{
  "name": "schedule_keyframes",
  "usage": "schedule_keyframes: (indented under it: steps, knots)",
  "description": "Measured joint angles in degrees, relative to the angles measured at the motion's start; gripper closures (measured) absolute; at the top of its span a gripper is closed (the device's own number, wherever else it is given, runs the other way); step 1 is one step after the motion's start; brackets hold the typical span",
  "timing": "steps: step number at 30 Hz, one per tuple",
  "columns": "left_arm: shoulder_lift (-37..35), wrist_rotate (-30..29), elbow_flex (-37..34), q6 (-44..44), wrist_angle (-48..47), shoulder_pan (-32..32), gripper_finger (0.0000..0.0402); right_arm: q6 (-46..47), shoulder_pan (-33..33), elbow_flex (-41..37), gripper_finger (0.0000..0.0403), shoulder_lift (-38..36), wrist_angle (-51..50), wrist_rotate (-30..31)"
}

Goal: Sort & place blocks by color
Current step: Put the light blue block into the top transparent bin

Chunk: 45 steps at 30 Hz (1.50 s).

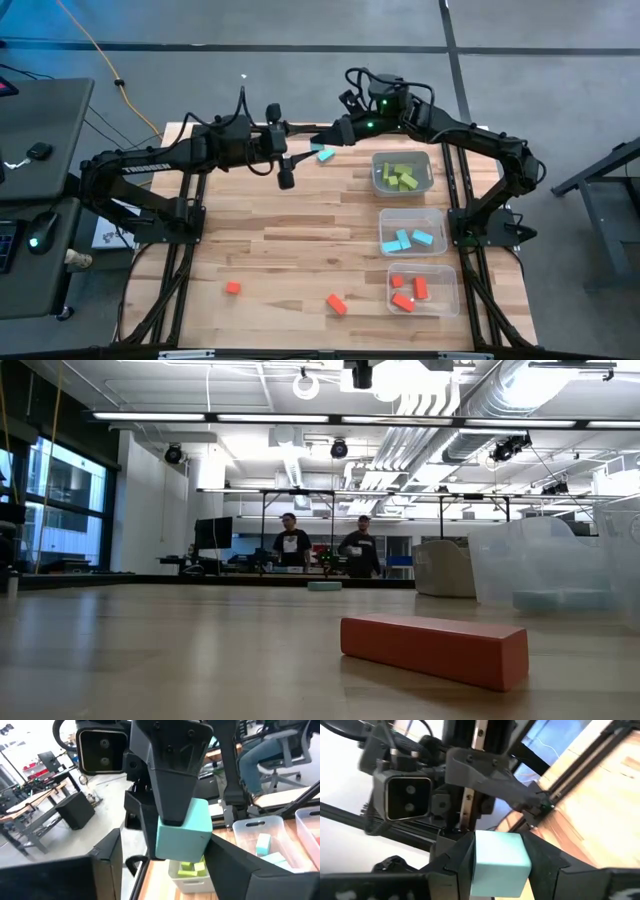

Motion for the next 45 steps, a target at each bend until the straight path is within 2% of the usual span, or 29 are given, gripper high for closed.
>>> schedule_keyframes:
  steps: [5,12,18,24,29,36,45]
  knots:
    - [0.0,-1.67,0.0,-0.3,-3.52,-0.02,0.02,-2.07,-0.07,0.03,0.0273,-0.07,-5.08,0.4]
    - [-0.11,-3.0,0.0,-1.12,-7.37,0.12,0.0201,-5.3,0.01,0.03,0.0273,-0.07,-11.94,-0.34]
    - [-0.09,-2.35,0.0,-3.44,-8.33,-0.04,0.02,-7.28,-0.07,0.03,0.0274,-0.11,-16.25,2.53]
    - [-0.07,-2.44,0.0,-4.52,-11.29,0.0,0.02,-10.66,1.37,0.03,0.0274,-0.09,-28.02,4.1]
    - [-0.04,-3.49,0.0,-6.94,-15.32,0.0,0.0201,-12.26,3.9,0.03,0.0274,-0.09,-39.62,10.03]
    - [-0.04,-3.7,0.0,-7.17,-18.28,-0.02,0.02,-13.2,7.75,0.03,0.0274,-0.09,-53.66,22.92]
    - [-0.04,-4.08,0.0,-10.72,-21.86,0.0,0.0203,-7.93,13.52,0.02,0.0274,-0.09,-66.41,34.79]
